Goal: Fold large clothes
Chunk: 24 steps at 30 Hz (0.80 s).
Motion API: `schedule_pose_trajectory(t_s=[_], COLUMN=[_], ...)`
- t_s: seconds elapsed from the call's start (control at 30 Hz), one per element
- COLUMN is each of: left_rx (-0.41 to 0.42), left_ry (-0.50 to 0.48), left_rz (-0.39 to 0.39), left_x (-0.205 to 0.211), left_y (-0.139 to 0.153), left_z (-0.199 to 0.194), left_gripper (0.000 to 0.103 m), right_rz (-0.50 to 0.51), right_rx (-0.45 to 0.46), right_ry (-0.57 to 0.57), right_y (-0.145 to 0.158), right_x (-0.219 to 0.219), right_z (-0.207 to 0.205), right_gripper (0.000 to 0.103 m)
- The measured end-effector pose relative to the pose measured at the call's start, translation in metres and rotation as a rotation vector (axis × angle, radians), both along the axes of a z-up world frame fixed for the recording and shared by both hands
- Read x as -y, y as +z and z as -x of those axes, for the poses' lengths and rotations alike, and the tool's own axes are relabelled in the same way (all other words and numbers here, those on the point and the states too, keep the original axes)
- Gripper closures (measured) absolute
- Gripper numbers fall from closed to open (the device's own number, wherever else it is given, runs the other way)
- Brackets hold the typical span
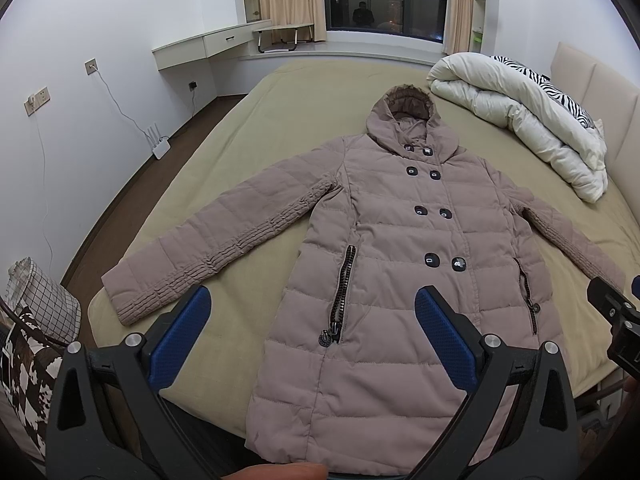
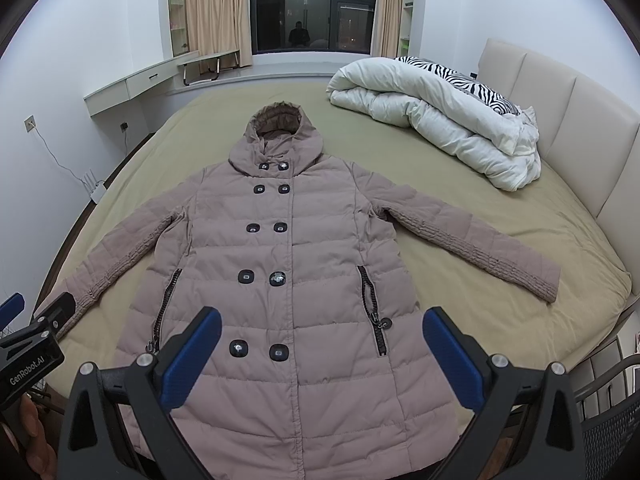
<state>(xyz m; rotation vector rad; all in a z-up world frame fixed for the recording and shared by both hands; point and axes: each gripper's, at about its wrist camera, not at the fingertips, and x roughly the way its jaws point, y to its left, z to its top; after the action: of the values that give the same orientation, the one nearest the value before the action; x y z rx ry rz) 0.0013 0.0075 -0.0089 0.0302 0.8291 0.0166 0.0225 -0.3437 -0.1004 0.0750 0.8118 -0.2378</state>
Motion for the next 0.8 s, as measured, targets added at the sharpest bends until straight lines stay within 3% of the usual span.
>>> schedule_pose_trajectory(t_s=[0.8], left_rx=[0.000], left_ry=[-0.002], left_rz=[-0.002], left_x=[0.0030], left_y=[-0.0018], left_z=[-0.0008], left_gripper=[0.000], right_rz=[-0.001], right_rx=[-0.007], right_ry=[0.001], right_y=[-0.0041], right_x=[0.0026], right_z=[-0.0027], right_gripper=[0.000])
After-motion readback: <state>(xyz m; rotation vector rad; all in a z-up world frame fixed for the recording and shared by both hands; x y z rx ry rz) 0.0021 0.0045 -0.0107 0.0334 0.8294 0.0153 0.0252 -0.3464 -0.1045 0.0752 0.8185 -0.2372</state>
